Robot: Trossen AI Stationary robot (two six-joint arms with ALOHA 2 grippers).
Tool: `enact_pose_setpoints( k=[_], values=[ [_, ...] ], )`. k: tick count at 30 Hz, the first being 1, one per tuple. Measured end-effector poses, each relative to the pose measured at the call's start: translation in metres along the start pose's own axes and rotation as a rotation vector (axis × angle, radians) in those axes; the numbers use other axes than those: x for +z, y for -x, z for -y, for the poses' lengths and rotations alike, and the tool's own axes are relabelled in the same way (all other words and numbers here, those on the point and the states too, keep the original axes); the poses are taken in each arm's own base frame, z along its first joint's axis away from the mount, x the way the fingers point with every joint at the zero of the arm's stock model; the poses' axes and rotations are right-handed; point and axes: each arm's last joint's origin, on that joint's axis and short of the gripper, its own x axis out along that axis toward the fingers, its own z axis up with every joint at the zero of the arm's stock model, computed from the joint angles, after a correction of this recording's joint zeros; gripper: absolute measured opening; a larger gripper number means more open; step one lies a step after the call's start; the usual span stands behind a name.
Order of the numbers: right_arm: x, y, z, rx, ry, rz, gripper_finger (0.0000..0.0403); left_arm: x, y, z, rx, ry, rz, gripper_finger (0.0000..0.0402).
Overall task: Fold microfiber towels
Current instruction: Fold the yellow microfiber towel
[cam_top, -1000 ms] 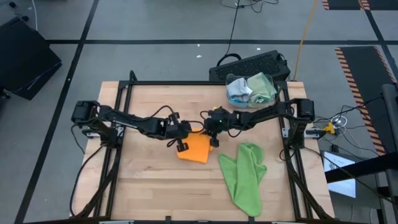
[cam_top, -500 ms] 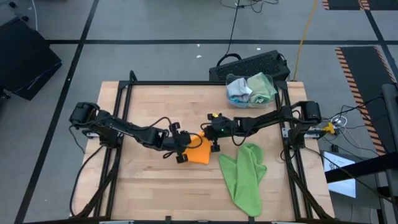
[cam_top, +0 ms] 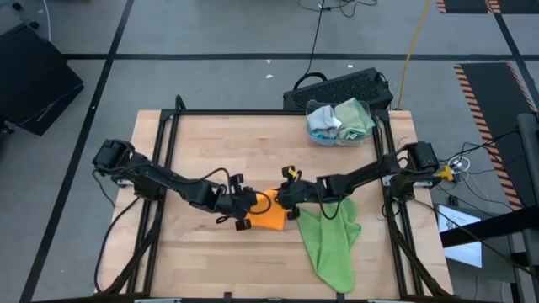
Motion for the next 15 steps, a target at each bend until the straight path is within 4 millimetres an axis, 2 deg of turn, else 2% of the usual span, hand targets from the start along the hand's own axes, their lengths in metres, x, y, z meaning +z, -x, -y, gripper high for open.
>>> enact_pose_setpoints(
  k=[4, 7, 10, 15],
  values=[
    [0.004, 0.006, 0.001, -0.067, 0.047, -0.015, 0.0022, 0.003, 0.006, -0.003, 0.043, 0.000, 0.032, 0.0011],
    [0.000, 0.007, 0.008, -0.084, -0.014, -0.035, 0.0042, 0.003, 0.007, -0.009, 0.109, 0.006, 0.032, 0.0007],
    [-0.002, 0.006, 0.013, -0.021, -0.138, -0.018, 0.0065, 0.002, 0.005, -0.014, 0.134, -0.016, 0.011, 0.0005],
    [-0.001, 0.007, 0.018, 0.091, -0.464, 0.013, 0.0099, 0.000, 0.005, -0.017, 0.176, -0.077, -0.015, 0.0006]
  ],
)
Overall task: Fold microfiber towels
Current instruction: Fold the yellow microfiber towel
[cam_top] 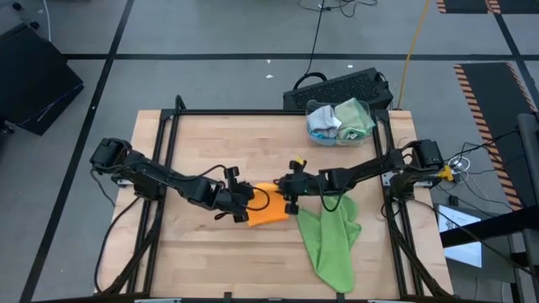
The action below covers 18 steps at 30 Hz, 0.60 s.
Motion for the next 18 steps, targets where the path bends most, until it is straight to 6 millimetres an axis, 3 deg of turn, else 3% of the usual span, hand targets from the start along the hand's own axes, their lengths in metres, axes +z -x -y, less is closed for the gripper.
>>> enact_pose_setpoints(
  k=[3, 10, 14, 18],
  values=[
    [0.004, 0.006, 0.005, 0.006, -0.151, 0.006, 0.0116, 0.000, -0.001, -0.001, 0.003, 0.007, -0.001, 0.0005],
    [0.005, 0.029, 0.019, 0.114, -0.301, -0.077, 0.0136, -0.001, -0.003, -0.009, 0.093, 0.004, -0.017, 0.0004],
    [-0.012, 0.038, 0.015, 0.197, -0.439, -0.086, 0.0126, -0.002, -0.006, -0.014, 0.115, -0.021, -0.038, 0.0007],
    [-0.020, 0.034, 0.005, 0.341, -0.520, 0.055, 0.0096, -0.001, -0.009, -0.020, 0.126, -0.032, -0.042, 0.0005]
  ],
)
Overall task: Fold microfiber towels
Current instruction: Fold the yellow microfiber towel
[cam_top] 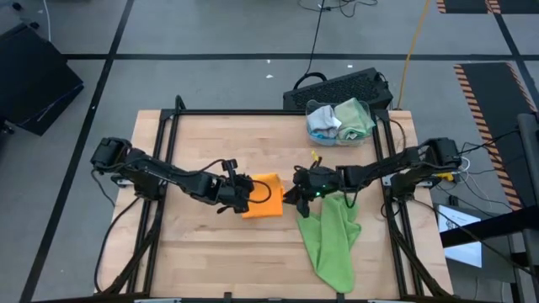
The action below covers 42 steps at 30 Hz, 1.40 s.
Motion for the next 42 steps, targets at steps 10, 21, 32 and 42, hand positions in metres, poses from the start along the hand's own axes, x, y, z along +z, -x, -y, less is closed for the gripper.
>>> enact_pose_setpoints(
  k=[10, 21, 32, 42],
  values=[
    [-0.021, -0.054, 0.028, -0.025, -0.064, 0.030, 0.0005, 0.002, -0.003, -0.003, -0.003, -0.012, 0.005, 0.0008],
    [-0.026, -0.075, 0.052, -0.129, -0.235, 0.062, 0.0001, -0.002, 0.011, 0.020, -0.143, -0.095, 0.024, 0.0004],
    [-0.022, -0.067, 0.058, -0.196, -0.259, 0.037, 0.0001, -0.014, 0.007, 0.056, -0.224, -0.189, 0.003, 0.0004],
    [-0.018, -0.051, 0.052, -0.216, -0.210, -0.064, 0.0000, -0.016, -0.012, 0.071, -0.271, -0.229, 0.004, 0.0020]
  ],
)
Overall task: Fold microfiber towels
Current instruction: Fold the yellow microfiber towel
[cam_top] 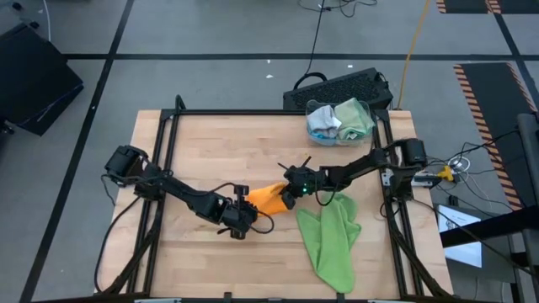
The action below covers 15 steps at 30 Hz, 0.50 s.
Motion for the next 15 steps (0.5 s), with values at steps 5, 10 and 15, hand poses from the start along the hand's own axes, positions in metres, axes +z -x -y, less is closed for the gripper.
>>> enact_pose_setpoints(
  k=[5, 10, 15],
  values=[
    [0.003, 0.027, -0.004, -0.070, 0.079, -0.093, 0.0000, 0.003, -0.001, -0.003, -0.012, 0.034, 0.027, 0.0031],
    [0.011, 0.059, -0.011, -0.085, 0.124, -0.119, 0.0000, 0.009, 0.003, -0.004, -0.030, 0.054, 0.075, 0.0077],
    [0.025, 0.085, -0.024, -0.023, 0.091, -0.026, 0.0000, 0.013, 0.014, -0.004, -0.085, 0.075, 0.113, 0.0134]
  ],
)
